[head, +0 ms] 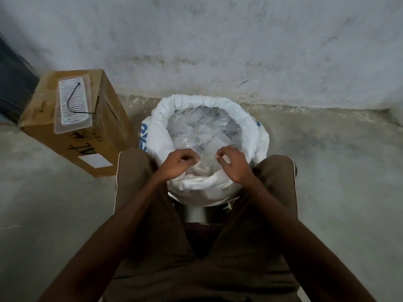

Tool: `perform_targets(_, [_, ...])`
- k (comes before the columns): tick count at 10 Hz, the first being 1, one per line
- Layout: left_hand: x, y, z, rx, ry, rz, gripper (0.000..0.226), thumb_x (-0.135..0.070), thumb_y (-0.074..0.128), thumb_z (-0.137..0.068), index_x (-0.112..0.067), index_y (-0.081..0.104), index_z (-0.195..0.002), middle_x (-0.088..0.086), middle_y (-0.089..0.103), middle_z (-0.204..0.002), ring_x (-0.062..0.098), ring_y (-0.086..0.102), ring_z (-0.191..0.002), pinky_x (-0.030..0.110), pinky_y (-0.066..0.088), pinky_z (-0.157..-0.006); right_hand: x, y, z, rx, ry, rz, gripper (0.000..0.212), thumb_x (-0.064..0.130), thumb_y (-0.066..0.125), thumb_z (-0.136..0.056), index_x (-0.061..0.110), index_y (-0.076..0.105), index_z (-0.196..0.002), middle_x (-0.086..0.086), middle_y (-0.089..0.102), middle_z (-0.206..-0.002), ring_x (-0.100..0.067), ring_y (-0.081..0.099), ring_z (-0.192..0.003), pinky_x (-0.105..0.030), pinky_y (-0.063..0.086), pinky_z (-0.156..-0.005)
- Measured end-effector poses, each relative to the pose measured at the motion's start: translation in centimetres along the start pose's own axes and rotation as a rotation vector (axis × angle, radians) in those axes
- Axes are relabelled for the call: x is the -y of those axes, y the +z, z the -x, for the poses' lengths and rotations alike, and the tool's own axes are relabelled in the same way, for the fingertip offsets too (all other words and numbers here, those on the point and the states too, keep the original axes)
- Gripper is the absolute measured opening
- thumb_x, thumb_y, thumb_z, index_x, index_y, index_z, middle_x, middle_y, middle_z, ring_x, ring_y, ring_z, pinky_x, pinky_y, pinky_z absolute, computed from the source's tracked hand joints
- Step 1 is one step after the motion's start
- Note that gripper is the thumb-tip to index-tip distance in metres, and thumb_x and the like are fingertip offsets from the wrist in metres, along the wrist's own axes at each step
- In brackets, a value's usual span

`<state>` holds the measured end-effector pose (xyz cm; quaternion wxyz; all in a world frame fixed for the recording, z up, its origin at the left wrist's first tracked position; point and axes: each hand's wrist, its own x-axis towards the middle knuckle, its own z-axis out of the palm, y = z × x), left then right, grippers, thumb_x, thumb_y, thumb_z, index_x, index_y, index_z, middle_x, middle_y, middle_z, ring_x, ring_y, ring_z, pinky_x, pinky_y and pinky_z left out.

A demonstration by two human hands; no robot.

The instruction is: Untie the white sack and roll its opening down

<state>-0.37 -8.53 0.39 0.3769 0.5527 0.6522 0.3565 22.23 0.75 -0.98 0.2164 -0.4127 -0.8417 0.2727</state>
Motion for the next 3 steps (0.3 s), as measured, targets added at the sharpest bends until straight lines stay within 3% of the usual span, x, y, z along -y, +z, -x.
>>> perform_targets(1, [-0.7,-0.9,-4.6,-0.195,0.046,-0.079,0.011,-0.014,0.071,-0.087,-0.017,0.071,-0.098,-0.01,0.072,-0.094,-0.001,0.065,-0.087,0.027,0.053,-0.09,-0.3,-0.2,-3.7,-0.107,0.016,0.109,0.02,0.031,0.061,-0.093,0.018,0.064,-0.107,0.001,0.064,-0.111,-0.021,0.062,-0.105,-0.041,0.048,-0.091])
perform_targets(2, [0.0,-1.5,-10.3,-0.26,0.098,-0.291,0.031,-0.024,0.065,-0.088,-0.02,0.064,-0.119,0.002,0.066,-0.116,0.017,0.06,-0.11,0.037,0.046,-0.104,-1.4,0.0,-8.5,-0.151,-0.022,0.259,0.029,0.028,0.062,-0.093,0.014,0.062,-0.119,-0.005,0.062,-0.119,-0.027,0.059,-0.112,-0.042,0.041,-0.097])
perform_targets(3, [1.2,-1.3,-14.8,-0.294,0.125,-0.517,0.047,-0.029,0.06,-0.091,-0.014,0.056,-0.135,0.014,0.056,-0.133,0.031,0.049,-0.125,0.038,0.04,-0.106,-2.3,1.2,-12.4,-0.175,-0.011,0.42,0.042,0.033,0.055,-0.096,0.014,0.056,-0.133,-0.009,0.058,-0.134,-0.028,0.053,-0.126,-0.042,0.035,-0.105])
